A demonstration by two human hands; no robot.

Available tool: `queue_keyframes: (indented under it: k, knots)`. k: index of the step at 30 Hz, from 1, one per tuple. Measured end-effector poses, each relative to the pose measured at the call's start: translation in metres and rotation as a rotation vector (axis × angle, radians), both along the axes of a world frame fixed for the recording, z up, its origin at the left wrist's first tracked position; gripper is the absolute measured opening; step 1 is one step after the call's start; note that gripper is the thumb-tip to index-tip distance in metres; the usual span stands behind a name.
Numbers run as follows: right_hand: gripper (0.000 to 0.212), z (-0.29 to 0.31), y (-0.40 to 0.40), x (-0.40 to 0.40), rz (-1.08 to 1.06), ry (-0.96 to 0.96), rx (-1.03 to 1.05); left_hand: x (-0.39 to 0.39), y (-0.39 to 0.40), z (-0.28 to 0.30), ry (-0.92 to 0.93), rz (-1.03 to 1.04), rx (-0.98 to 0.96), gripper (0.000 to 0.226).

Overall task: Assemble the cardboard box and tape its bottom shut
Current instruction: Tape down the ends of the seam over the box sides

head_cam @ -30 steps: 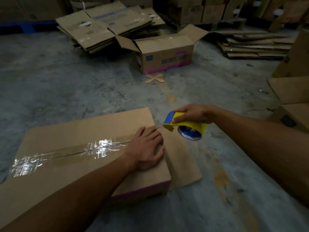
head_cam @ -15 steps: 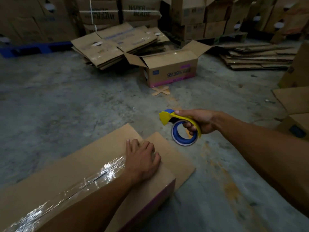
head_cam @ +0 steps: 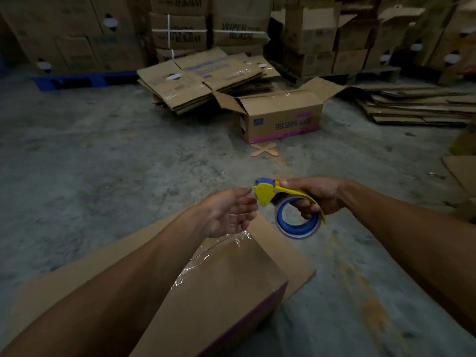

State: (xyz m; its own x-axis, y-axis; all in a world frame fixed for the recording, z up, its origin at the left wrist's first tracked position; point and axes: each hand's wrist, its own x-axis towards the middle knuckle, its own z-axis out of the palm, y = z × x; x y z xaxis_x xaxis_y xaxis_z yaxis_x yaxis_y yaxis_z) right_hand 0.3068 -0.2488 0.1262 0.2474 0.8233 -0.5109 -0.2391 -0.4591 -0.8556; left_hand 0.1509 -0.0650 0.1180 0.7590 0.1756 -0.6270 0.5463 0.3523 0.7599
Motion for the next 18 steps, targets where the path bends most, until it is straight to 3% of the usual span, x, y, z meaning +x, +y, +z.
queue_keyframes:
  k: [2,4,7,11,16,18]
  knots:
    - [0.083,0.001,-0.002,-0.001,0.027,-0.01,-0.011,-0.001,-0.001,0.003,-0.005,-0.006,-0.006,0.018]
    - [0.092,0.003,-0.003,-0.002,0.044,-0.032,-0.025,-0.002,-0.001,0.004,0.008,-0.03,0.012,0.017]
    - [0.084,0.007,-0.003,-0.007,0.049,-0.062,-0.046,-0.002,-0.003,0.005,0.051,-0.039,0.002,0.017]
    - [0.051,0.015,-0.002,-0.018,0.045,-0.107,-0.083,0.0,-0.006,0.0,0.065,-0.021,0.037,0.023]
    - [0.065,0.009,0.002,-0.029,0.076,-0.105,-0.085,0.006,0.014,-0.009,0.047,-0.042,0.35,0.027]
    - [0.06,0.01,-0.003,-0.032,0.073,-0.11,-0.096,0.005,0.036,-0.014,0.049,0.011,0.41,0.025]
